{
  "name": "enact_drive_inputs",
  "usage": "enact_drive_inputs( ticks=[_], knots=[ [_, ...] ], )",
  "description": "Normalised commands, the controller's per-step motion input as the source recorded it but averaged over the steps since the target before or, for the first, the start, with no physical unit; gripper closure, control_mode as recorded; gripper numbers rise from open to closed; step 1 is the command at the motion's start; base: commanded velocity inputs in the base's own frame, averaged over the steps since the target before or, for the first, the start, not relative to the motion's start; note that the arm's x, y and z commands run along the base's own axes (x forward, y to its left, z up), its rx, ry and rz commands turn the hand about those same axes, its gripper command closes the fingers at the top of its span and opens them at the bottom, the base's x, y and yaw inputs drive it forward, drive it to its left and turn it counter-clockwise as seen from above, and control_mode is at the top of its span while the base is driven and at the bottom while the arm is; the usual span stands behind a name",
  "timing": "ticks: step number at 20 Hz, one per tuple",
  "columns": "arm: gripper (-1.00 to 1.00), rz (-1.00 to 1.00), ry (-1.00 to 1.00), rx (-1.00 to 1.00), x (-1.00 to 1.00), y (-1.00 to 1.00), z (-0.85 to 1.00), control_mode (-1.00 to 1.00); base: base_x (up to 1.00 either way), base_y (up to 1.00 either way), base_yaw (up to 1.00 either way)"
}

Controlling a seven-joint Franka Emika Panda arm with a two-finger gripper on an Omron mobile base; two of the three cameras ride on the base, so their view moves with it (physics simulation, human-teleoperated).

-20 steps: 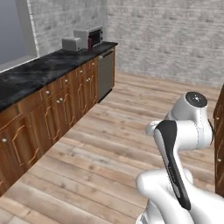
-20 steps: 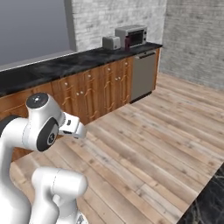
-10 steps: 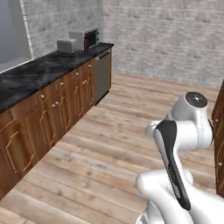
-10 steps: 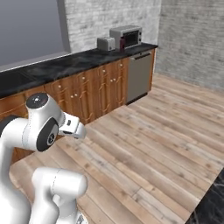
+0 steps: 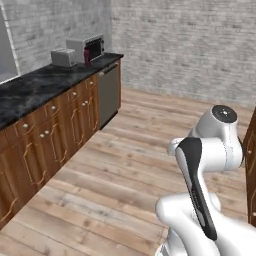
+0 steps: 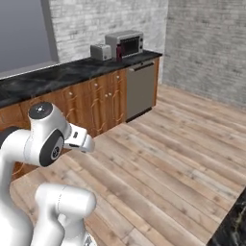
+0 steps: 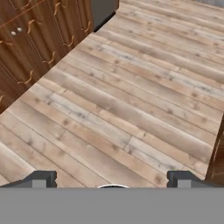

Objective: There is a wine glass and glass cup on the dining counter. Place the wine bottle next to the wine glass and the juice bottle next to the glass cup.

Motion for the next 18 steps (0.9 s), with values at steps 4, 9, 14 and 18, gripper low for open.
enact_drive_inputs(
  ticks=[4, 9, 14, 18],
  knots=[
    [-1.00, 0.00, 0.00, 0.00, 0.00, 0.00, 0.00, 1.00, 0.90, -0.29, 0.00],
    [-1.00, 0.00, 0.00, 0.00, 0.00, 0.00, 0.00, 1.00, 0.91, -0.29, 0.01],
    [-1.00, 0.00, 0.00, 0.00, 0.00, 0.00, 0.00, 1.00, 0.90, -0.28, 0.03],
    [-1.00, 0.00, 0.00, 0.00, 0.00, 0.00, 0.00, 1.00, 0.88, -0.21, 0.12]
  ],
)
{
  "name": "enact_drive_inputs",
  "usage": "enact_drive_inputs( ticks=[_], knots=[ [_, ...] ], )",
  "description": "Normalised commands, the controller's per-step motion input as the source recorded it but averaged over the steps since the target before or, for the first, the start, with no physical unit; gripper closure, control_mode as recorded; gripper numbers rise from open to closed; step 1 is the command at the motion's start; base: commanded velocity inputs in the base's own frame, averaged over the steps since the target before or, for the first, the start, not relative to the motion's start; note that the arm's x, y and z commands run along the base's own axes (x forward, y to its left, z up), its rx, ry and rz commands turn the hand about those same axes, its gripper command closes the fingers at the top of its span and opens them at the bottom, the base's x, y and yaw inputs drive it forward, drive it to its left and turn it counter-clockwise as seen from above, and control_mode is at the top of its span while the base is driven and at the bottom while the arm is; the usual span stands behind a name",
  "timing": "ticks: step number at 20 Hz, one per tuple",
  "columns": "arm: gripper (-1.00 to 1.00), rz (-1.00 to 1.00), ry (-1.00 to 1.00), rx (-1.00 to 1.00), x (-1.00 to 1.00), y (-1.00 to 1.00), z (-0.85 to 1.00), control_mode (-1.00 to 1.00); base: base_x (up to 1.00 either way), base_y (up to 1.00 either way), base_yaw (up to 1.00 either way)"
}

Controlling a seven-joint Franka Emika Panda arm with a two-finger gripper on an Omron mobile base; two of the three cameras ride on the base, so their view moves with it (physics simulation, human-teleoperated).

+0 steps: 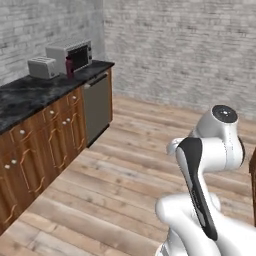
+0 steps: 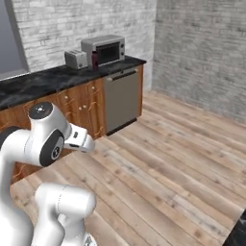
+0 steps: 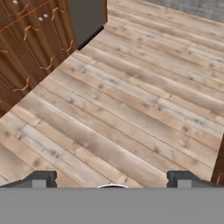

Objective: There is a wine glass and glass cup on the dining counter. Place the wine bottle next to the wine glass and the juice bottle next to the glass cup.

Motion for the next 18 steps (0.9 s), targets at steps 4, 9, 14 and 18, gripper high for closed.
enact_drive_inputs(
  ticks=[4, 9, 14, 18],
  knots=[
    [-1.00, 0.00, 0.00, 0.00, 0.00, 0.00, 0.00, 1.00, 0.86, -0.16, 0.19],
    [-1.00, 0.00, 0.00, 0.00, 0.00, 0.00, 0.00, 1.00, 0.86, -0.17, 0.19],
    [-1.00, 0.00, 0.00, 0.00, 0.00, 0.00, 0.00, 1.00, 0.86, -0.16, 0.19],
    [-1.00, 0.00, 0.00, 0.00, 0.00, 0.00, 0.00, 1.00, 0.86, -0.15, 0.20]
  ],
)
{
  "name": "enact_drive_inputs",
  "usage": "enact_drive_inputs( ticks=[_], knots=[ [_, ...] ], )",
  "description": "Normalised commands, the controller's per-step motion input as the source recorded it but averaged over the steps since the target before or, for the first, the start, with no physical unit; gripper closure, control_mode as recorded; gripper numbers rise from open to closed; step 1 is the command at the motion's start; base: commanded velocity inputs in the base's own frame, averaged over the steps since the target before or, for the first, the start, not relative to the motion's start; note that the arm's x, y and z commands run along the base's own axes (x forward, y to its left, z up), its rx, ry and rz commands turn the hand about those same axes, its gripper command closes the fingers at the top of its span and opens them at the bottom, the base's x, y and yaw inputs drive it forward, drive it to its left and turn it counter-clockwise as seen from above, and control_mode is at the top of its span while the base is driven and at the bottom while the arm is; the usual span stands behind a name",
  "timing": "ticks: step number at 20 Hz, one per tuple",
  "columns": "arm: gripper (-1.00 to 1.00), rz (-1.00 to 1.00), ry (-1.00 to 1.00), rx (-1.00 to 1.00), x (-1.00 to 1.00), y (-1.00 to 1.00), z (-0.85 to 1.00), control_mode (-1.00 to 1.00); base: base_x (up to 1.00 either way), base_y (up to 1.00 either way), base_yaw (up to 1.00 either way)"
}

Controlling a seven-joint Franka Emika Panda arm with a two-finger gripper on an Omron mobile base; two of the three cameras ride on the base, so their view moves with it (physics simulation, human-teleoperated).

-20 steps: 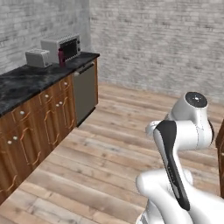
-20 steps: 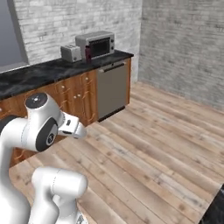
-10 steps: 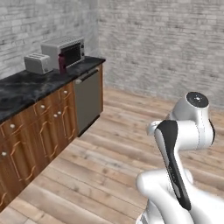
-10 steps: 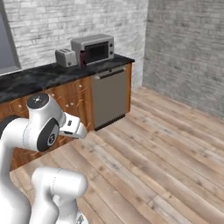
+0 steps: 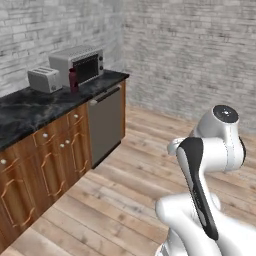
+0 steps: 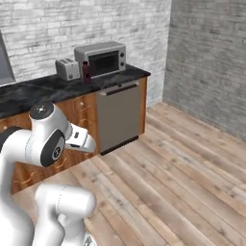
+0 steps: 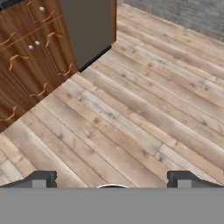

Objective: There is a wine glass and glass cup on the dining counter. Place the wine bottle next to the wine glass and the juice bottle next to the glass cup.

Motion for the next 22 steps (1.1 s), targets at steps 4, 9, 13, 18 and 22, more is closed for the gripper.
enact_drive_inputs(
  ticks=[4, 9, 13, 18, 22],
  knots=[
    [-1.00, 0.00, 0.00, 0.00, 0.00, 0.00, 0.00, 1.00, 0.86, -0.16, 0.19],
    [-1.00, 0.00, 0.00, 0.00, 0.00, 0.00, 0.00, 1.00, 0.86, -0.16, 0.19],
    [-1.00, 0.00, 0.00, 0.00, 0.00, 0.00, 0.00, 1.00, 0.85, -0.17, 0.19],
    [-1.00, 0.00, 0.00, 0.00, 0.00, 0.00, 0.00, 1.00, 0.85, -0.16, 0.20],
    [-1.00, 0.00, 0.00, 0.00, 0.00, 0.00, 0.00, 1.00, 0.83, -0.16, 0.21]
  ],
)
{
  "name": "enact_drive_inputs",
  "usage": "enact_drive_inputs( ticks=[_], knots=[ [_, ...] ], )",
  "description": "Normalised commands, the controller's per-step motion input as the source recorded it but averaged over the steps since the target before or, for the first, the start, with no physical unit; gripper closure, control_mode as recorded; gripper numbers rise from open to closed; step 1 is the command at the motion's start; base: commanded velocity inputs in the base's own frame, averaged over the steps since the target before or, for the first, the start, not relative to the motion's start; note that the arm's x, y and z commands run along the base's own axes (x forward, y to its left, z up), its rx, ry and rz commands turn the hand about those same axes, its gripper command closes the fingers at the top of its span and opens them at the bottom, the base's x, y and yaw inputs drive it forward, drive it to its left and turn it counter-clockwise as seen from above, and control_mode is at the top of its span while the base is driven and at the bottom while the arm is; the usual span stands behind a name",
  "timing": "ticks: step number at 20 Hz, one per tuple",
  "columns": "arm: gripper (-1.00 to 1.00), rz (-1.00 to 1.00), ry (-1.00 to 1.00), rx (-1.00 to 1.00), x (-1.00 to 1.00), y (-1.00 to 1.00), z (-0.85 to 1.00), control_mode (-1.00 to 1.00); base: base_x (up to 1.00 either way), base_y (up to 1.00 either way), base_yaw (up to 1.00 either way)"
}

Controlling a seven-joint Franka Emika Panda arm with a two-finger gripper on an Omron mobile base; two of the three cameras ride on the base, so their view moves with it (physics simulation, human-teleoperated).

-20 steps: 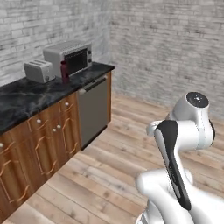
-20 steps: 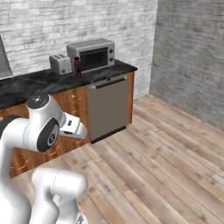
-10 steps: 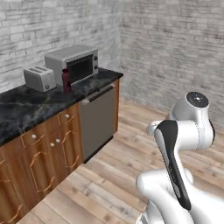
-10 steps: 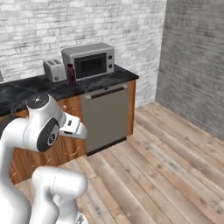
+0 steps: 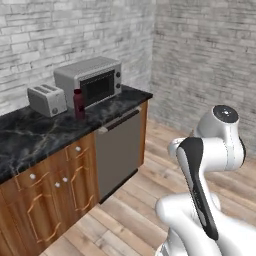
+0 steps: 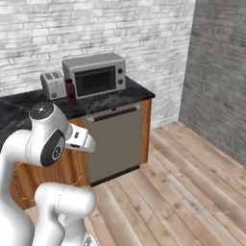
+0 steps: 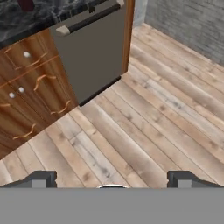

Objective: There is a wine glass and glass cup on the dining counter. Place the wine bottle next to the wine glass and the juice bottle next to the glass cup.

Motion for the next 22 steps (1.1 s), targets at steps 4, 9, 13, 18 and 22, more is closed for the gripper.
enact_drive_inputs(
  ticks=[4, 9, 13, 18, 22],
  knots=[
    [-1.00, 0.00, 0.00, 0.00, 0.00, 0.00, 0.00, 1.00, 0.83, -0.17, 0.21],
    [-1.00, 0.00, 0.00, 0.00, 0.00, 0.00, 0.00, 1.00, 0.80, -0.16, 0.24],
    [-1.00, 0.00, 0.00, 0.00, 0.00, 0.00, 0.00, 1.00, 0.68, -0.11, 0.40],
    [-1.00, 0.00, 0.00, 0.00, 0.00, 0.00, 0.00, 1.00, 0.57, -0.07, 0.54],
    [-1.00, 0.00, 0.00, 0.00, 0.00, 0.00, 0.00, 1.00, 0.56, -0.05, 0.54]
  ],
)
